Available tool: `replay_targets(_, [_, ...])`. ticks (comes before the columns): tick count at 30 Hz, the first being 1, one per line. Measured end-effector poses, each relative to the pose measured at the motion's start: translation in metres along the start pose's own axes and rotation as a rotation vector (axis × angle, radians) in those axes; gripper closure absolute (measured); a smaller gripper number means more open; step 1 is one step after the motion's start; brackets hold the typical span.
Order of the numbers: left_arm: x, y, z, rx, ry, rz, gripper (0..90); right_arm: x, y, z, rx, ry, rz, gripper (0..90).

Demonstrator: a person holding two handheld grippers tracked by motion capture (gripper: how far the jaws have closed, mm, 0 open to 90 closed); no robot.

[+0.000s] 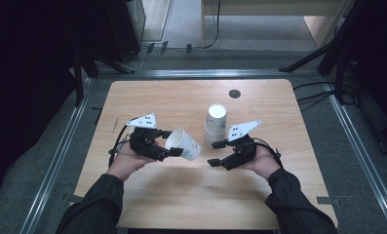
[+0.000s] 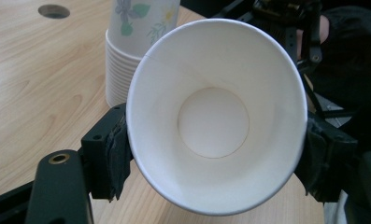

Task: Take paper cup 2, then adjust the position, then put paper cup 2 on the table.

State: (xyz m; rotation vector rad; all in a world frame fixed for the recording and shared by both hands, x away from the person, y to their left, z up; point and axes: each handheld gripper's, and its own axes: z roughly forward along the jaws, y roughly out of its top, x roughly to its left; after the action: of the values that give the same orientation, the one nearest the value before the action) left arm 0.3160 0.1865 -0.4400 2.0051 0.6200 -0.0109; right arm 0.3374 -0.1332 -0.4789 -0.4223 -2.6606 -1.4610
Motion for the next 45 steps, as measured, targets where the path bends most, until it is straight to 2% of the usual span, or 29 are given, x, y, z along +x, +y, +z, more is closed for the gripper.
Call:
replay_targets(9, [0.001, -0.001, -0.006, 0.045, 0.04, 0.013, 23.7, -0.005, -0.006, -0.011, -0.002, -0.074, 0.027, 32.3])
replay_targets(15, [0.002, -0.003, -0.01, 0.073, 0.061, 0.015, 23.7, -0.006, -0.009, -0.016, 0.002, -0.107, 0.033, 32.3])
replay_targets(25, [0.004, -0.007, -0.021, 0.107, 0.108, 0.025, 23.7, -0.007, -0.014, -0.021, -0.005, -0.135, 0.039, 31.5])
replay_targets(35, [0.005, -0.012, -0.033, 0.144, 0.147, 0.033, 23.7, -0.009, -0.015, -0.024, -0.02, -0.188, 0.047, 28.5])
replay_targets(45, [0.008, -0.018, -0.044, 0.164, 0.175, 0.024, 23.7, -0.011, -0.016, -0.024, -0.025, -0.199, 0.052, 28.0])
